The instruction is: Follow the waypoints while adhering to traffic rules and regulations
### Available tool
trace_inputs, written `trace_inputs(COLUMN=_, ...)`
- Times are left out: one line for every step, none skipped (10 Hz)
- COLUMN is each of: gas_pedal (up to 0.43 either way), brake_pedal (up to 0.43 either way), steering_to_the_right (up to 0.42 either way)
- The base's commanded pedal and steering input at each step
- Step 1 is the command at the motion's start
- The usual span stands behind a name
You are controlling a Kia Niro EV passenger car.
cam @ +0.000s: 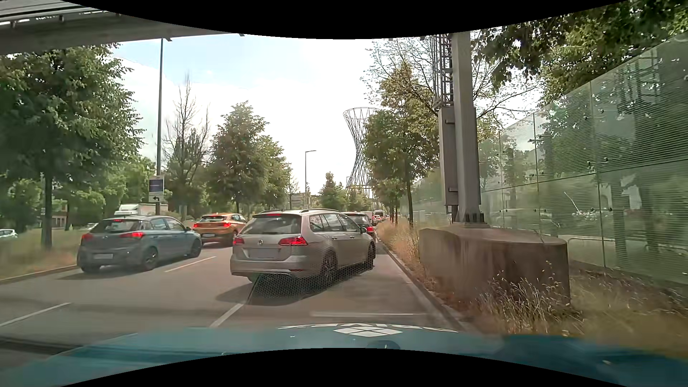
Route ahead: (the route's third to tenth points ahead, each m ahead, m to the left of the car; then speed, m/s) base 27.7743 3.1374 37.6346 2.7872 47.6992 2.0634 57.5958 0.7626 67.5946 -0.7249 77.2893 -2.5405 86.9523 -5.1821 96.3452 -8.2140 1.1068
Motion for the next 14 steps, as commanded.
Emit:
trace_inputs(gas_pedal=0.000, brake_pedal=0.189, steering_to_the_right=0.008)
trace_inputs(gas_pedal=0.000, brake_pedal=0.183, steering_to_the_right=0.008)
trace_inputs(gas_pedal=0.000, brake_pedal=0.165, steering_to_the_right=0.008)
trace_inputs(gas_pedal=0.000, brake_pedal=0.134, steering_to_the_right=0.006)
trace_inputs(gas_pedal=0.000, brake_pedal=0.140, steering_to_the_right=-0.010)
trace_inputs(gas_pedal=0.000, brake_pedal=0.152, steering_to_the_right=-0.018)
trace_inputs(gas_pedal=0.000, brake_pedal=0.171, steering_to_the_right=-0.021)
trace_inputs(gas_pedal=0.000, brake_pedal=0.165, steering_to_the_right=-0.020)
trace_inputs(gas_pedal=0.000, brake_pedal=0.171, steering_to_the_right=-0.019)
trace_inputs(gas_pedal=0.000, brake_pedal=0.171, steering_to_the_right=-0.018)
trace_inputs(gas_pedal=0.000, brake_pedal=0.152, steering_to_the_right=-0.015)
trace_inputs(gas_pedal=0.000, brake_pedal=0.128, steering_to_the_right=-0.013)
trace_inputs(gas_pedal=0.000, brake_pedal=0.104, steering_to_the_right=-0.013)
trace_inputs(gas_pedal=0.000, brake_pedal=0.104, steering_to_the_right=-0.013)
